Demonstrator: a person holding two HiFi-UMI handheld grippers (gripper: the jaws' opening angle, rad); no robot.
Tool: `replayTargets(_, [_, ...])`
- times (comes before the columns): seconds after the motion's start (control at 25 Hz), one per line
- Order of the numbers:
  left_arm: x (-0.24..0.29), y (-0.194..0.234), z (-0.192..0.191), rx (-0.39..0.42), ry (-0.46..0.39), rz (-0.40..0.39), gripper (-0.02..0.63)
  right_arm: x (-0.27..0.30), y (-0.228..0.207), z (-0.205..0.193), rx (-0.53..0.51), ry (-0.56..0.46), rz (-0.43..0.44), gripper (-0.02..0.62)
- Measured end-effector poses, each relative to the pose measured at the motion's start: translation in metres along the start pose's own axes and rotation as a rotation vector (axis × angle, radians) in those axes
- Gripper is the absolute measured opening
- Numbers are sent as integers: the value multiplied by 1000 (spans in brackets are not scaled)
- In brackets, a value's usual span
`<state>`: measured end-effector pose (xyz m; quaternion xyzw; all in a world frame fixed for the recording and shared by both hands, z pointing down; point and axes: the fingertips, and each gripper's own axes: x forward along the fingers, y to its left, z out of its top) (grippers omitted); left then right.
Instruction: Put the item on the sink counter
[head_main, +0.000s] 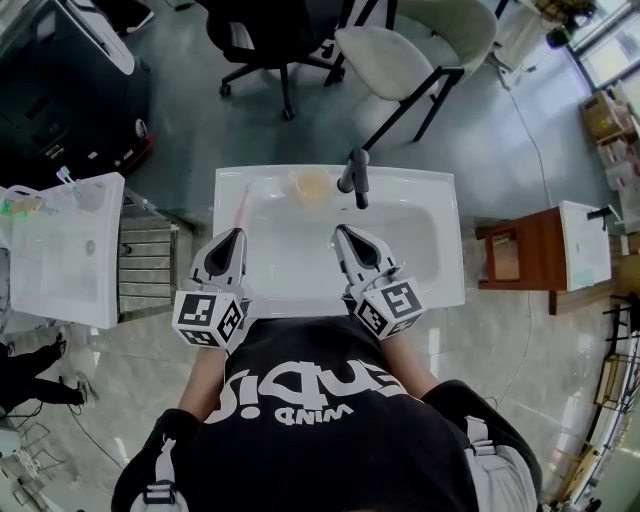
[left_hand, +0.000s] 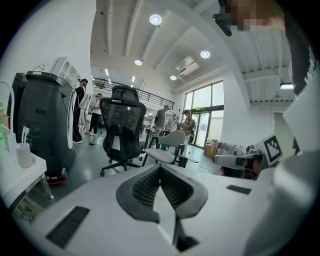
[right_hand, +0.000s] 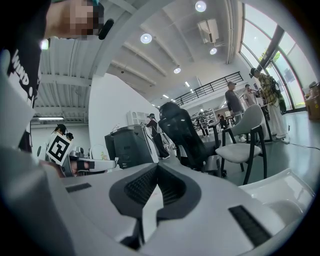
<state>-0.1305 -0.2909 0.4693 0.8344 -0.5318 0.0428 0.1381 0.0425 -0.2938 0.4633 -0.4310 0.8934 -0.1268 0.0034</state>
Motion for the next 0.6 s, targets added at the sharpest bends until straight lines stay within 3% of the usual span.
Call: replayTargets(0.6, [-5,-6,-1,-20,-3,-12,20,-4,7,-2,-12,5,12,18])
